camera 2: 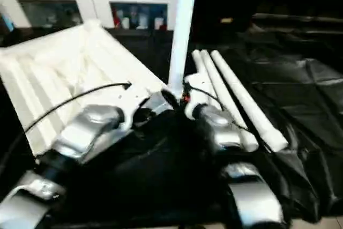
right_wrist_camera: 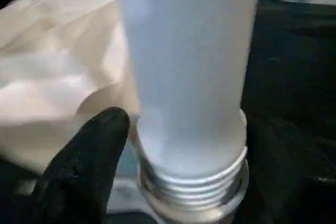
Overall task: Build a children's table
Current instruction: Rotate leg to tighten
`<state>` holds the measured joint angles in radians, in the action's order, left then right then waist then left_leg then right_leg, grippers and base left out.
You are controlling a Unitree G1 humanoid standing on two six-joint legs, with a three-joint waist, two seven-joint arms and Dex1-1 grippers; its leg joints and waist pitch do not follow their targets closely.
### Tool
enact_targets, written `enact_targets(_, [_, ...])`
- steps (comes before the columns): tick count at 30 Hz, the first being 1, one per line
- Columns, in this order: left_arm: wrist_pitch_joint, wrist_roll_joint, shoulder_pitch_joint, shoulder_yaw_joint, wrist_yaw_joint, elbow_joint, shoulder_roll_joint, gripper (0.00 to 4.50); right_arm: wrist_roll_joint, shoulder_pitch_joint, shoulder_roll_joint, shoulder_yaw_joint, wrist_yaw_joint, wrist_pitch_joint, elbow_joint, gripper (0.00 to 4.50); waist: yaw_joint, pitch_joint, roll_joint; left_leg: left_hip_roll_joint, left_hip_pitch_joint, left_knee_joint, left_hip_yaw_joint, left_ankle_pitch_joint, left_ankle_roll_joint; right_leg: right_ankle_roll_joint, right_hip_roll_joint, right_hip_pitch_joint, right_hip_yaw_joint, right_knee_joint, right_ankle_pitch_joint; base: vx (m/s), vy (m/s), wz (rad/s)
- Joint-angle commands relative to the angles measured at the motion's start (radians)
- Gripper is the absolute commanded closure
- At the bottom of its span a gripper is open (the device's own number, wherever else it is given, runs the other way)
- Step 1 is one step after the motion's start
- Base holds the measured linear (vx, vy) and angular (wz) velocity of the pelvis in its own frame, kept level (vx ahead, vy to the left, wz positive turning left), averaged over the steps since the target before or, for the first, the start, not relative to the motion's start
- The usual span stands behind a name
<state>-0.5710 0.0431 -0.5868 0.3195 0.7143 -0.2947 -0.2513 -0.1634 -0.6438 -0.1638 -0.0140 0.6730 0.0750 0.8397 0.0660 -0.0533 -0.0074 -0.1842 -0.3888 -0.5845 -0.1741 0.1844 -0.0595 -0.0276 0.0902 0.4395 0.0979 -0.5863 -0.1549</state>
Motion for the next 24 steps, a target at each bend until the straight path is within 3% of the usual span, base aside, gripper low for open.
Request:
enact_targets(1, [0.049, -0.029, 0.007, 0.024, 0.083, 0.05, -0.02, 4.5, -0.001, 0.039, -0.029, -0.051, 0.09, -0.031, -0.099, 0.52, 0.008, 0.081, 0.003, -0.045, 0.015, 0.042, 0.005, -0.041, 0.236, -0.315, 0.062, -0.082, -0.05, 0.022, 0.123, 0.0, 0.0, 0.0])
enact_targets(2, [0.091, -0.042, 0.018, 0.03, 0.131, 0.057, -0.037, 4.5, -0.001, 0.064, -0.053, -0.068, 0.132, -0.042, -0.143, 0.52, 0.01, 0.078, 0.005, -0.048, 0.019, 0.047, 0.005, 0.026, 0.206, -0.297, 0.061, -0.081, -0.05, 0.031, 0.02, 0.0, 0.0, 0.0])
enact_targets(4, [0.13, -0.049, 0.028, 0.042, 0.181, 0.064, -0.061, 4.5, 0.0, 0.087, -0.078, -0.081, 0.167, -0.052, -0.18, 0.52, 0.013, 0.073, 0.007, -0.05, 0.019, 0.053, 0.005, 0.079, 0.177, -0.28, 0.061, -0.081, -0.05, 0.04, -0.05, 0.0, 0.0, 0.0])
enact_targets(6, [0.182, -0.072, 0.051, 0.059, 0.266, 0.087, -0.101, 4.5, 0.0, 0.12, -0.105, -0.082, 0.206, -0.077, -0.238, 0.52, 0.02, 0.064, 0.013, -0.053, 0.031, 0.066, 0.003, 0.223, 0.086, -0.232, 0.06, -0.073, -0.054, 0.062, -0.222, 0.0, 0.0, 0.0])
enact_targets(7, [0.185, -0.083, 0.056, 0.059, 0.286, 0.095, -0.106, 4.5, -0.002, 0.125, -0.108, -0.078, 0.208, -0.084, -0.248, 0.52, 0.02, 0.064, 0.013, -0.053, 0.031, 0.066, 0.003, 0.223, 0.086, -0.232, 0.06, -0.073, -0.054, 0.062, -0.222, 0.0, 0.0, 0.0])
enact_targets(8, [0.182, -0.093, 0.062, 0.062, 0.31, 0.105, -0.117, 4.5, -0.008, 0.135, -0.113, -0.077, 0.219, -0.09, -0.262, 0.52, 0.023, 0.063, 0.011, -0.056, 0.041, 0.07, -0.001, 0.252, 0.048, -0.216, 0.059, -0.065, -0.058, 0.065, -0.249, 0.0, 0.0, 0.0])
enact_targets(10, [0.186, -0.093, 0.063, 0.062, 0.322, 0.106, -0.125, 4.5, -0.008, 0.155, -0.128, -0.087, 0.241, -0.099, -0.293, 0.52, 0.028, 0.062, 0.014, -0.056, 0.05, 0.069, -0.007, 0.272, 0.03, -0.213, 0.055, -0.056, -0.061, 0.068, -0.25, 0.0, 0.0, 0.0])
enact_targets(15, [0.215, -0.097, 0.06, 0.053, 0.349, 0.09, -0.139, 4.5, -0.023, 0.204, -0.166, -0.113, 0.291, -0.157, -0.387, 0.52, 0.03, 0.065, 0.007, -0.05, 0.029, 0.07, -0.005, 0.232, 0.03, -0.175, 0.057, -0.073, -0.066, 0.06, -0.265, 0.0, 0.0, 0.0])
enact_targets(20, [0.226, -0.097, 0.063, 0.051, 0.36, 0.087, -0.144, 4.5, -0.001, 0.218, -0.175, -0.123, 0.305, -0.16, -0.401, 0.52, 0.031, 0.069, 0.002, -0.049, 0.026, 0.063, -0.007, 0.188, 0.046, -0.186, 0.058, -0.071, -0.067, 0.054, -0.223, 0.0, 0.0, 0.0])
enact_targets(22, [0.228, -0.095, 0.065, 0.05, 0.361, 0.088, -0.143, 4.5, -0.002, 0.215, -0.174, -0.12, 0.298, -0.164, -0.398, 0.8, 0.032, 0.07, 0.003, -0.048, 0.025, 0.061, -0.008, 0.177, 0.05, -0.19, 0.057, -0.072, -0.067, 0.052, -0.212, 0.0, 0.0, 0.0])
enact_targets(24, [0.229, -0.095, 0.066, 0.049, 0.361, 0.088, -0.142, 4.5, -0.005, 0.215, -0.174, -0.119, 0.294, -0.17, -0.401, 0.8, 0.033, 0.071, 0.003, -0.048, 0.026, 0.06, -0.008, 0.167, 0.055, -0.194, 0.057, -0.072, -0.066, 0.049, -0.2, 0.0, 0.0, 0.0])
